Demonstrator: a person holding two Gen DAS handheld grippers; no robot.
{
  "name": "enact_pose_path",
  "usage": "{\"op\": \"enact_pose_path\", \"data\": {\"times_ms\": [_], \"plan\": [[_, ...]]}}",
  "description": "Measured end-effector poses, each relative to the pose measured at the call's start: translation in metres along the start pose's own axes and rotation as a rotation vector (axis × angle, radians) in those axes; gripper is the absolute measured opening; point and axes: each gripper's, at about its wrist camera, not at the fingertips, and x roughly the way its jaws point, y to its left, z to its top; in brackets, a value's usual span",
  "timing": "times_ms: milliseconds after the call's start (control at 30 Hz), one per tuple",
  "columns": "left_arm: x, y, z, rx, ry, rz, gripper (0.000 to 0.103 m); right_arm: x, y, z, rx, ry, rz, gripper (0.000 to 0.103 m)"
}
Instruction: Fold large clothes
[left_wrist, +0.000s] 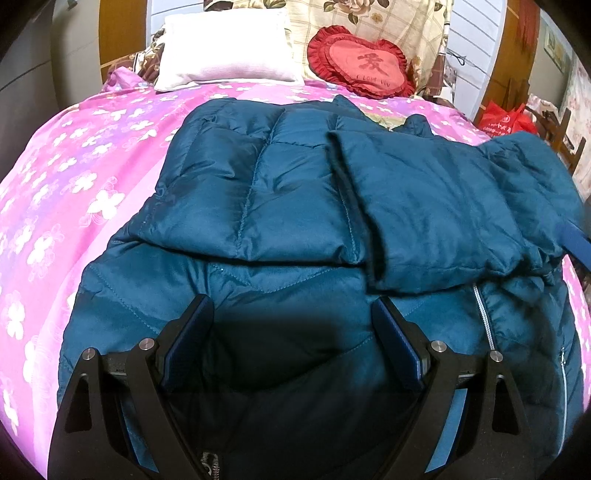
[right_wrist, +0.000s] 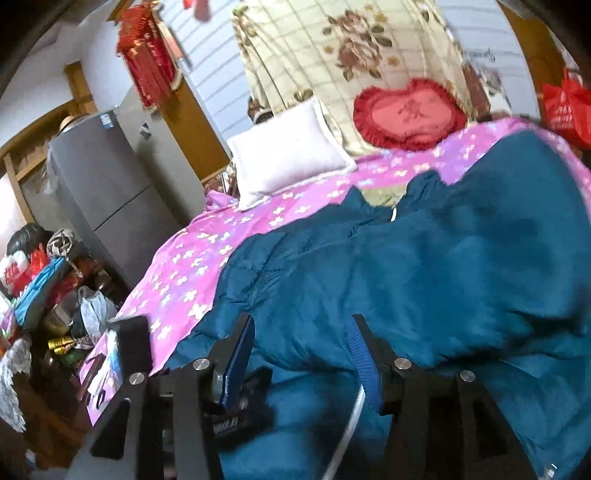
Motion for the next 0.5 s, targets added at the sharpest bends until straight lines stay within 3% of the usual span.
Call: {"op": "enact_pose_path", "data": {"times_ms": [33, 100, 200, 233, 300, 367, 500], "plan": [[0.000, 0.001, 0.000, -0.005, -0.002, -0.006, 0.088, -0.009, -0.003, 0.000, -0.008, -0.006, -0.038, 0.059], [-0.002, 0.003, -0.001, -0.016, -0.006, -0.025, 0.088, -0.038, -0.007, -0.010, -0.037, -0.009, -0.189, 0.093], [-0.016, 0.010, -0.008, -0.059, -0.013, -0.110, 0.088, -0.058, -0.024, -0.038, -0.122, 0.055, -0.462, 0.094], [-0.024, 0.012, -0.012, -0.077, -0.016, -0.161, 0.088, -0.062, -0.035, -0.047, -0.130, 0.067, -0.503, 0.094], [-0.035, 0.014, -0.013, -0.127, -0.033, -0.228, 0.088, -0.070, -0.070, -0.079, -0.072, 0.090, -0.540, 0.094], [-0.039, 0.008, -0.002, -0.161, -0.040, -0.277, 0.088, -0.062, -0.100, -0.093, 0.039, 0.226, -0.545, 0.094], [-0.021, -0.015, 0.026, -0.166, -0.014, -0.240, 0.088, -0.060, -0.101, -0.093, -0.005, 0.225, -0.521, 0.099]]}}
